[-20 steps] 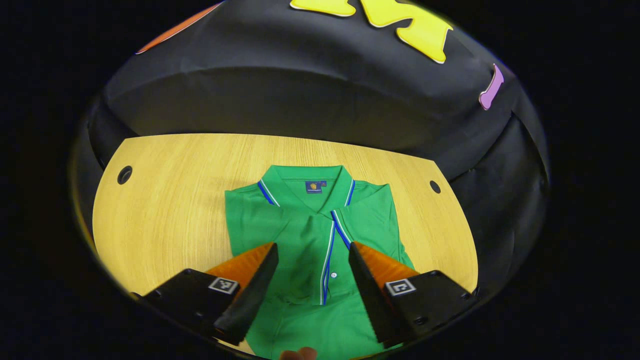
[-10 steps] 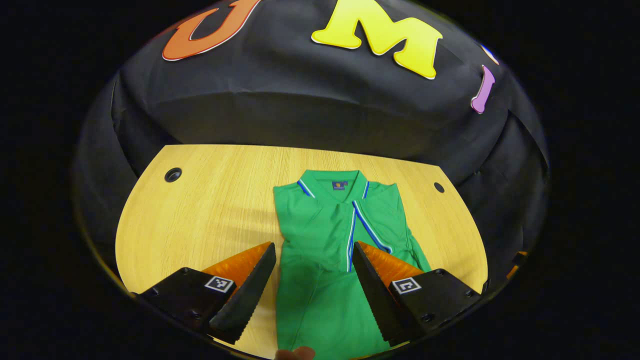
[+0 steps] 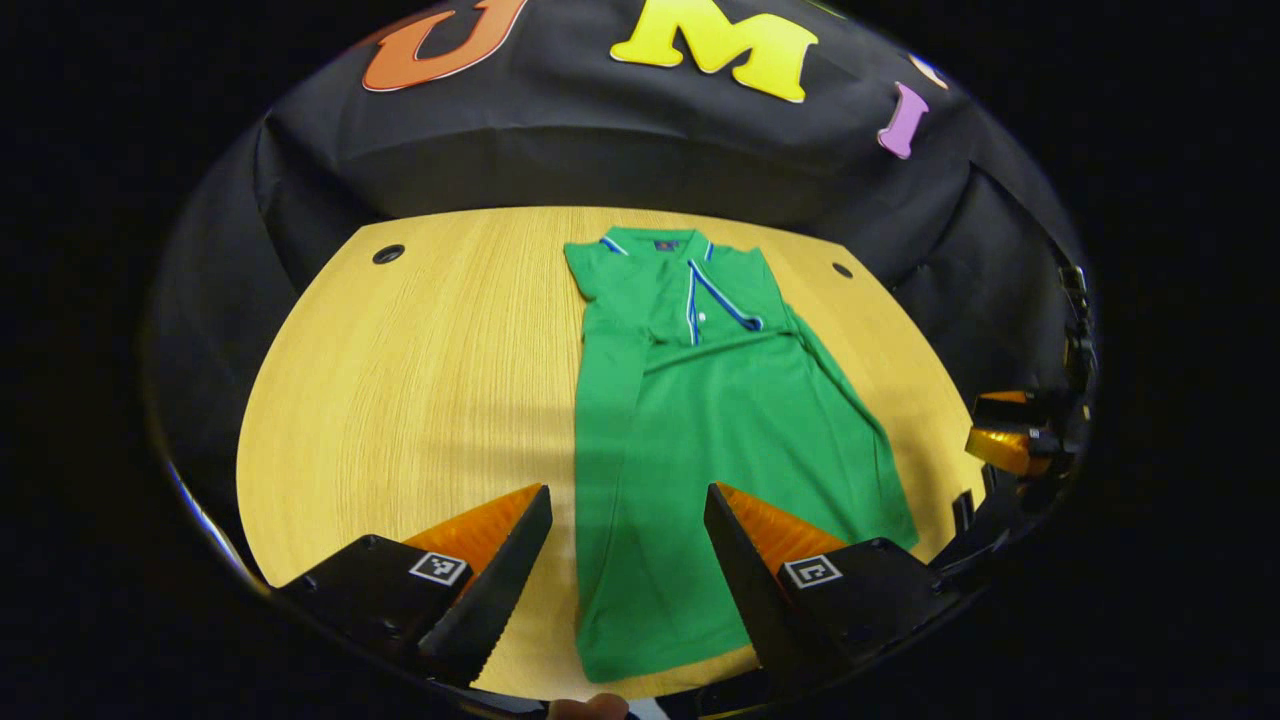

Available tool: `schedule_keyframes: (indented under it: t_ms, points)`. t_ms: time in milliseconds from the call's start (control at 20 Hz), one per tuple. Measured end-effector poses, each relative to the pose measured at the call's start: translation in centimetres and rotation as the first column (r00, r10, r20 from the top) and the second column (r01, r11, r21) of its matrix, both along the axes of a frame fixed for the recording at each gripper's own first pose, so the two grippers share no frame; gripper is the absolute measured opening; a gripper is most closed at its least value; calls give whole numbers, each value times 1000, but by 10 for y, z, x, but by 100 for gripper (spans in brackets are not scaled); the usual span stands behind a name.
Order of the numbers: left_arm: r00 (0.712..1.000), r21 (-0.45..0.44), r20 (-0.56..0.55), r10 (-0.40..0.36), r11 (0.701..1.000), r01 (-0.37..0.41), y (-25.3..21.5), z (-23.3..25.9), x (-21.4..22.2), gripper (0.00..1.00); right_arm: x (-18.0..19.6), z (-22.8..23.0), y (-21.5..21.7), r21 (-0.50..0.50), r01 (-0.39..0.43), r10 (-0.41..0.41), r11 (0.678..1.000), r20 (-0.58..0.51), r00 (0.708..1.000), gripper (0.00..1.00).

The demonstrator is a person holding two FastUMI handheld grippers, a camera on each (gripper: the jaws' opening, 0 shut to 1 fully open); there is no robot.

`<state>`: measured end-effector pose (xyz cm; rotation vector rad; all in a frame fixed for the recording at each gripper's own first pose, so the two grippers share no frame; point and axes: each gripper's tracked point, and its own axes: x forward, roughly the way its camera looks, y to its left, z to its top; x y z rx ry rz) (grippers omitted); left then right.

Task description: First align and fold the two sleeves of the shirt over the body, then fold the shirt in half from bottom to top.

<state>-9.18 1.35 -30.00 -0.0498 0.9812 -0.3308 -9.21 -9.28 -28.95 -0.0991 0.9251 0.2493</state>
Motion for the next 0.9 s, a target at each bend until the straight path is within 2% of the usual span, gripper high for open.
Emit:
schedule_keyframes:
  t_ms: [250,300,350,400,500,550,900]
  points:
    - [991,5,-110,-73,997,74,-9,-26,-88,99,-53,-36,10,-25,-63,59,998,-112,992,97]
    - [989,9,-132,-73,997,75,-8,-33,-101,100,-61,-43,10,-40,-82,76,996,-127,989,92]
    - [987,16,-146,-69,997,72,-7,-40,-110,99,-69,-50,10,-59,-101,92,993,-142,986,97]
    - [986,22,-156,-64,997,68,-7,-46,-117,99,-76,-58,7,-74,-117,104,990,-161,982,92]
    - [986,45,-157,-52,997,60,-2,-53,-119,99,-88,-69,11,-85,-141,123,986,-187,975,92]
    - [987,56,-151,-48,997,57,-1,-56,-117,99,-90,-73,13,-92,-154,134,984,-196,971,97]
    - [989,102,-139,-55,992,70,5,-74,-124,99,-86,-92,19,-120,-182,155,976,-208,966,98]
